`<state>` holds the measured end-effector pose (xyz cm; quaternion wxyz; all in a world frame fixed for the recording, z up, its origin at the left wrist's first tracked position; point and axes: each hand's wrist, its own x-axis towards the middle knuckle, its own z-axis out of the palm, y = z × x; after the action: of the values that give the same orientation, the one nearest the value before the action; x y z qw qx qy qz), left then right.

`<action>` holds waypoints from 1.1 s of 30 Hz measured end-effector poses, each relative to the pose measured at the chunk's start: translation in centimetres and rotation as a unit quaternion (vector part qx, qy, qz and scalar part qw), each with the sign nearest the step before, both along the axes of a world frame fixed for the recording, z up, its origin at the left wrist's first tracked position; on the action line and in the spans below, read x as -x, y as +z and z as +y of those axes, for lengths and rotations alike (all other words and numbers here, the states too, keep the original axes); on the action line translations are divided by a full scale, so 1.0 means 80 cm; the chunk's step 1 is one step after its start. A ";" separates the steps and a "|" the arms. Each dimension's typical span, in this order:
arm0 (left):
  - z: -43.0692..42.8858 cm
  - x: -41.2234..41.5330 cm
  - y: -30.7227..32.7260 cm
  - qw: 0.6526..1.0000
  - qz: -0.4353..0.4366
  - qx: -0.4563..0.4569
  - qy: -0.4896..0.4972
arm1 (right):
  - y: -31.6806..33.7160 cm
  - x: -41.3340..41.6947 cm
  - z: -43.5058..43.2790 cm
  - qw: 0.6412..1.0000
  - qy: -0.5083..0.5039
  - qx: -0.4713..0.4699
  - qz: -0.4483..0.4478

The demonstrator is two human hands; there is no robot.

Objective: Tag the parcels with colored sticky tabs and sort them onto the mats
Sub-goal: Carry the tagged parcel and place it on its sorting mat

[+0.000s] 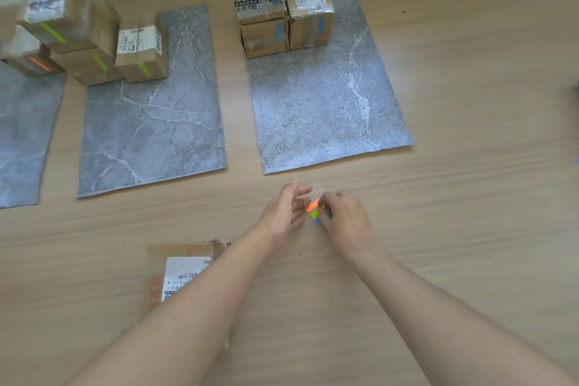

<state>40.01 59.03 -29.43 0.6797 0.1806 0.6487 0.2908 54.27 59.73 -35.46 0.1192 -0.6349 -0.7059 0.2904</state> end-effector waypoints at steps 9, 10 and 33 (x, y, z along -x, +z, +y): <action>-0.011 -0.002 0.002 0.996 -0.044 0.075 0.008 | 0.005 -0.009 -0.002 1.000 -0.012 0.016 0.024; -0.011 -0.002 0.001 0.995 -0.053 0.083 0.012 | 0.007 -0.010 -0.002 0.999 -0.022 0.028 0.034; -0.115 0.009 0.090 0.996 -0.018 -0.055 0.075 | 0.127 0.017 -0.108 0.950 -0.110 -0.071 0.284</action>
<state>39.30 49.80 -22.22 0.6567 0.1627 0.6311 0.3793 52.94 51.12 -25.29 0.3910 -0.5898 -0.5875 0.3925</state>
